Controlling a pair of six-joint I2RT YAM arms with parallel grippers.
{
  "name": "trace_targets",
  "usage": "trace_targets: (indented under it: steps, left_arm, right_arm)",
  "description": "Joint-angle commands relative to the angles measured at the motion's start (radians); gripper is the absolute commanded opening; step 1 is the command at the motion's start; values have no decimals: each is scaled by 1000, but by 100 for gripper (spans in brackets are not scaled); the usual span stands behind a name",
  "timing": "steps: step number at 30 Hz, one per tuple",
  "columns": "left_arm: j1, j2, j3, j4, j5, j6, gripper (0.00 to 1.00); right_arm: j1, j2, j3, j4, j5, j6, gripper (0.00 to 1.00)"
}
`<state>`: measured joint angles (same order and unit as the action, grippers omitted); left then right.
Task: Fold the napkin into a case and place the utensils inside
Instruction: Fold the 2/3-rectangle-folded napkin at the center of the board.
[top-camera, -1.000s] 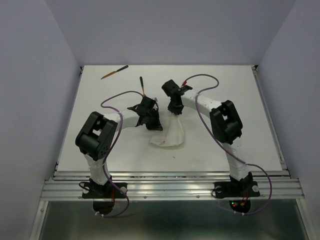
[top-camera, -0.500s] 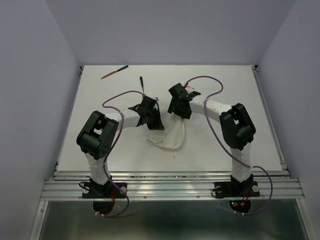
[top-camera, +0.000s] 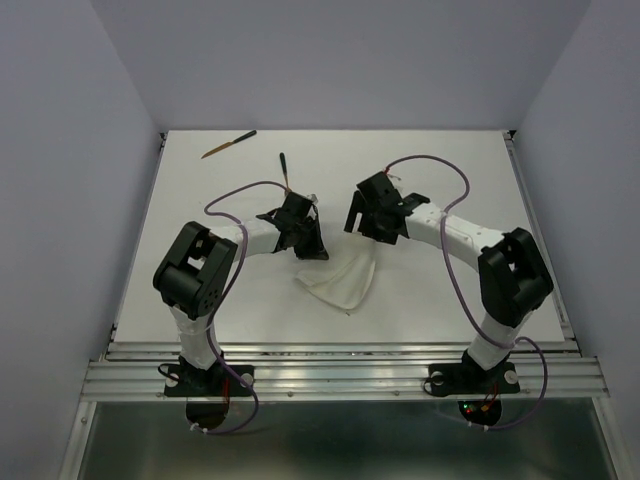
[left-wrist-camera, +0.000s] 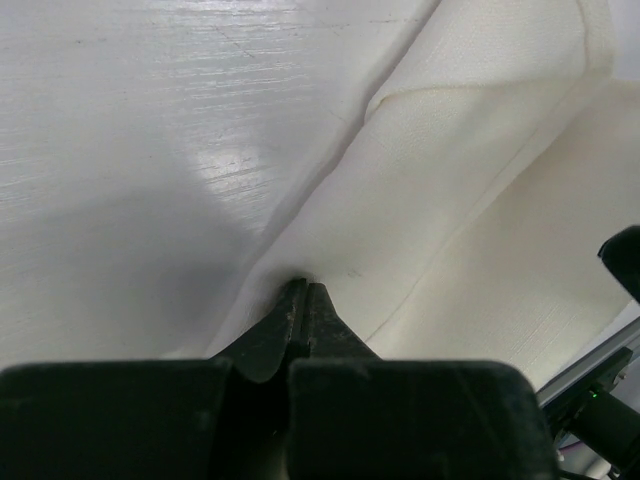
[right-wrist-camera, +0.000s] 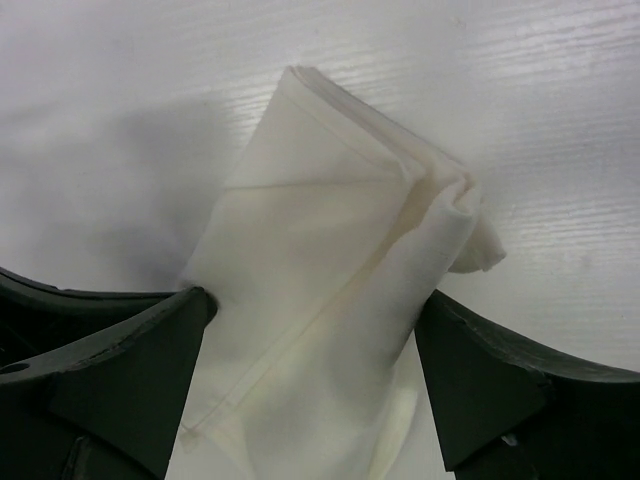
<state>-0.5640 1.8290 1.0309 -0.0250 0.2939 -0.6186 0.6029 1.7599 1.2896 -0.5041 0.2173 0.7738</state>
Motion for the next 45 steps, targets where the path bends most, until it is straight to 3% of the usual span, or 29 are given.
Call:
trace_targets:
  steps: [1,10,16,21,30,37,45]
  left_arm:
    - [-10,24,4,-39,-35,19,0]
    - [-10,21,6,-47,-45,-3,0]
    - [-10,10,-3,-44,-56,-30,0]
    - [-10,-2,-15,-39,-64,-50,0]
    - [-10,-43,-81,-13,-64,-98,0]
    - [-17,-103,-132,0,-81,-136,0]
    - [-19,-80,-80,-15,-91,-132,0]
  right_arm:
    - [-5,-86,-67,45,-21,-12,88]
    - [-14,-313,-392,182,-64,24,88]
    - [-23,-404,-504,182,-85,102,87]
    - [-43,-373,-565,211,-111,136,66]
    - [-72,-263,-563,354,-174,81,61]
    - [-121,-120,-480,383,-191,-7,39]
    - [-130,-57,-383,366,-210,-100,41]
